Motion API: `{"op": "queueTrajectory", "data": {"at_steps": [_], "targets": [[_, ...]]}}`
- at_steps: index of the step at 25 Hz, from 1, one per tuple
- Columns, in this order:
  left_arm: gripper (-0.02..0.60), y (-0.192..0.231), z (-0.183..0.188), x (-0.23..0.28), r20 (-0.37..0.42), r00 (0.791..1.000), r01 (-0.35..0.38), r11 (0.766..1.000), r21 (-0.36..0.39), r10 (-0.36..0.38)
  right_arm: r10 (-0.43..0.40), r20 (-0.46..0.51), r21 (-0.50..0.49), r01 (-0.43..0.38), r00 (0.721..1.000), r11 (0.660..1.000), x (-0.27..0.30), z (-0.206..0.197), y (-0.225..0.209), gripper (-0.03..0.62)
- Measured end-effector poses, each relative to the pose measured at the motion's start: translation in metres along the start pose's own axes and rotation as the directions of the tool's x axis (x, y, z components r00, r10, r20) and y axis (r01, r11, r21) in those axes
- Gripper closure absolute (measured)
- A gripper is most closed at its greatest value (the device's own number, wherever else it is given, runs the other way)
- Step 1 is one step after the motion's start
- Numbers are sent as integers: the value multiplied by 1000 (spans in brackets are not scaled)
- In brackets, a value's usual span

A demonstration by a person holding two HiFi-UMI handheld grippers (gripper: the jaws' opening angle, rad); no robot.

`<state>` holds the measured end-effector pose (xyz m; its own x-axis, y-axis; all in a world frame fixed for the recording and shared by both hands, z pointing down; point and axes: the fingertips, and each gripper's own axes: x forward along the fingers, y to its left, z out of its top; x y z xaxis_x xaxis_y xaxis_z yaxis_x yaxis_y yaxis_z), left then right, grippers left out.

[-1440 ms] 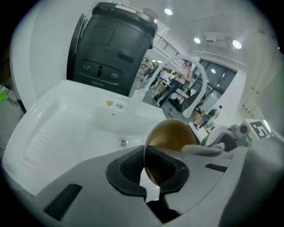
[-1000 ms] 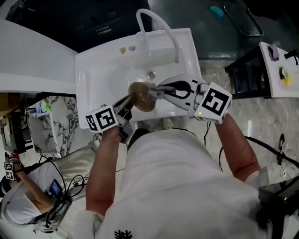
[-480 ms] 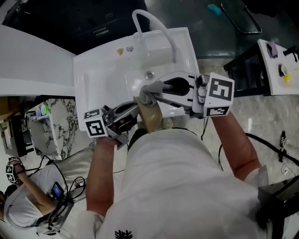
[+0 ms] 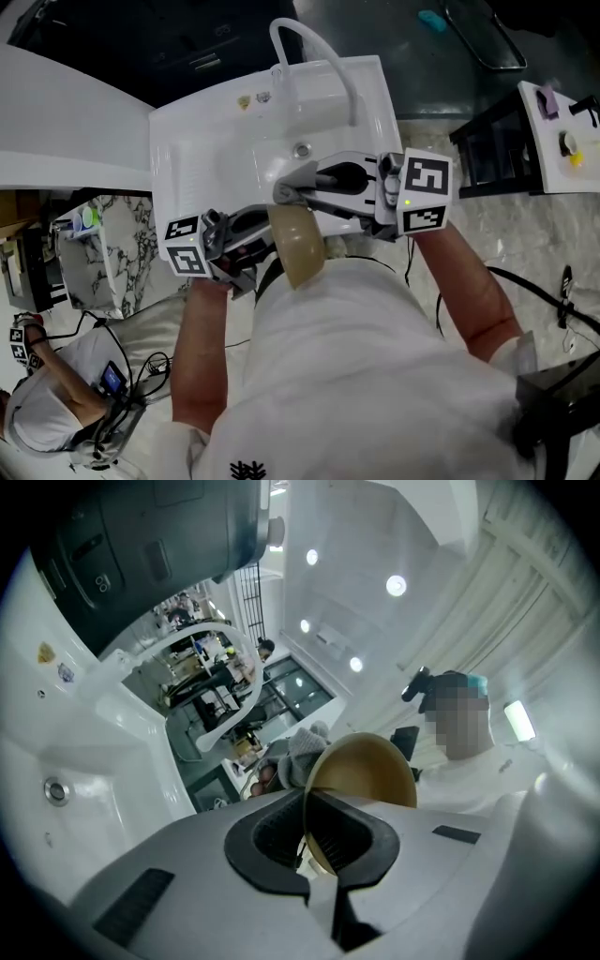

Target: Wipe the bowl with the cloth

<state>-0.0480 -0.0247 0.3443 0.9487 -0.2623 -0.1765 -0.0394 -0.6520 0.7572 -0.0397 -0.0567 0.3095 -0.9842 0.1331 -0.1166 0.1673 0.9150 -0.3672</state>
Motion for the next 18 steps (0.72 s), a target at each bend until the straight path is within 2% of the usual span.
{"op": "queueTrajectory", "data": {"at_steps": [4, 10, 18], "targets": [[563, -1, 8, -5, 25, 1000, -9, 1000, 11, 8, 1, -24, 45, 0, 1000, 999, 0, -17, -3, 551], [564, 6, 25, -18, 84, 995, -65, 997, 30, 62, 10, -75, 79, -5, 997, 997, 0, -42, 3, 551], [565, 25, 33, -31, 132, 981, -144, 990, -2, 143, 124, -125, 118, -109, 984, 987, -2, -57, 34, 551]]}}
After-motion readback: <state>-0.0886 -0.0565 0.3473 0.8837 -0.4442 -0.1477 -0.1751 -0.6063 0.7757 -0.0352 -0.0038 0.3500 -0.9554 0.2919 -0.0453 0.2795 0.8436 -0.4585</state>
